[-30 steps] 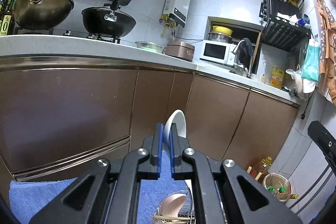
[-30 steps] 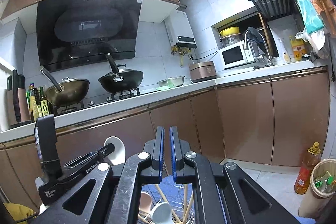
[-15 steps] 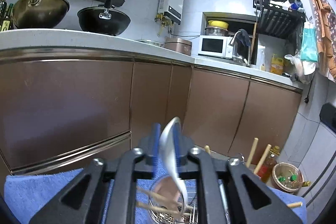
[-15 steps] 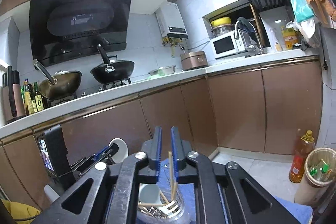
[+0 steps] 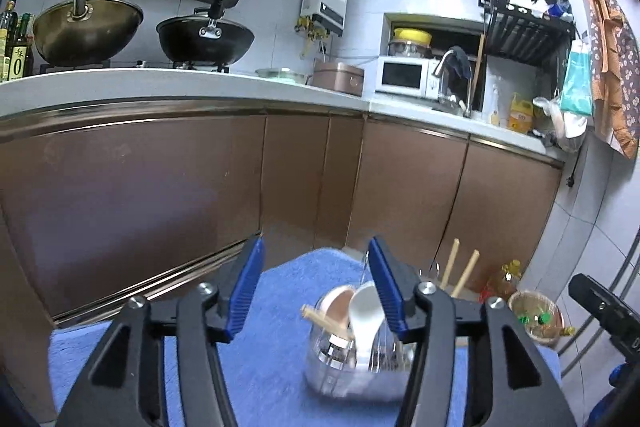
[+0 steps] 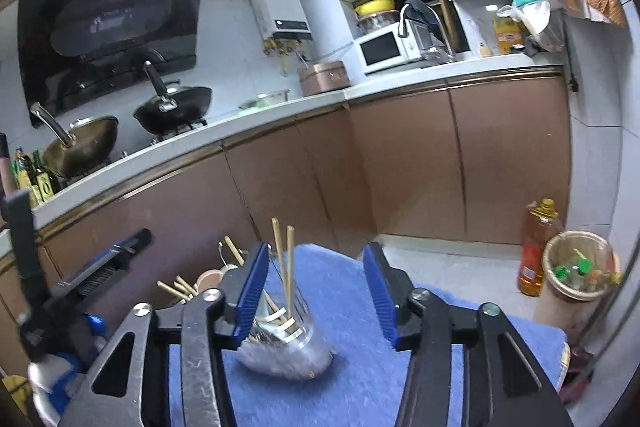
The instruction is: Organize utensils
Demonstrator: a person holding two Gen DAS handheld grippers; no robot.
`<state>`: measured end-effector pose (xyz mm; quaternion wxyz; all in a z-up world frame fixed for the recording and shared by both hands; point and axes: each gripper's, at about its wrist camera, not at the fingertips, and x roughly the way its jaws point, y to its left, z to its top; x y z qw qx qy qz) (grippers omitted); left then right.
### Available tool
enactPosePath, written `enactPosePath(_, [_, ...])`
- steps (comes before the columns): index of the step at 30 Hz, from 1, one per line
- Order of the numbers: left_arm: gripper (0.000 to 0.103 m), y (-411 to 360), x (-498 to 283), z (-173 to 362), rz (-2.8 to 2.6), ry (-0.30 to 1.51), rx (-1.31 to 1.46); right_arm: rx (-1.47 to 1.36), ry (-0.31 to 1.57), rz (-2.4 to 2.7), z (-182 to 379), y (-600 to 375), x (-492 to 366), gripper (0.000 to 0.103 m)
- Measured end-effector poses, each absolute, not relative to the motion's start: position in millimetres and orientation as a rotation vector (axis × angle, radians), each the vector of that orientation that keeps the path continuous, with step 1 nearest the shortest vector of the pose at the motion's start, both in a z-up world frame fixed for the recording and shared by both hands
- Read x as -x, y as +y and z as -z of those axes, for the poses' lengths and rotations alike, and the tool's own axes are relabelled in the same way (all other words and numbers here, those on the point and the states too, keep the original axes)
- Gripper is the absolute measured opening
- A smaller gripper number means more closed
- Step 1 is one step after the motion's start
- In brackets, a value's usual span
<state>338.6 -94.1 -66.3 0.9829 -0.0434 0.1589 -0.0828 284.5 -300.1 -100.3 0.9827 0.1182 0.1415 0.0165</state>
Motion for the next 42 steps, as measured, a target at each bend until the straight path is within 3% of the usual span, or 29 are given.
enactPosePath(2, [0.055,-90,-327,64,0.164,0.341,0.077,-0.232,0.294,-0.021,98,-296,-277,0.061])
enactPosePath(9, [0.056,-86,-275,55,0.161,0.386,-0.001,-0.171,0.309,0.029,89,-275,-235,0.080])
enactPosePath(14, [0.062,-84,-237,46,0.132,0.367,-0.043,-0.127,0.309,0.086,80,-261,-206,0.102])
enactPosePath(21, [0.071,-74,-183,26,0.069,0.288,-0.091,-0.095,0.282,0.107,64,-246,-171,0.103])
enactPosePath(42, [0.071,-31,-88,1,0.040,0.160,-0.076,0.013,0.180,0.127,36,-191,-89,0.103])
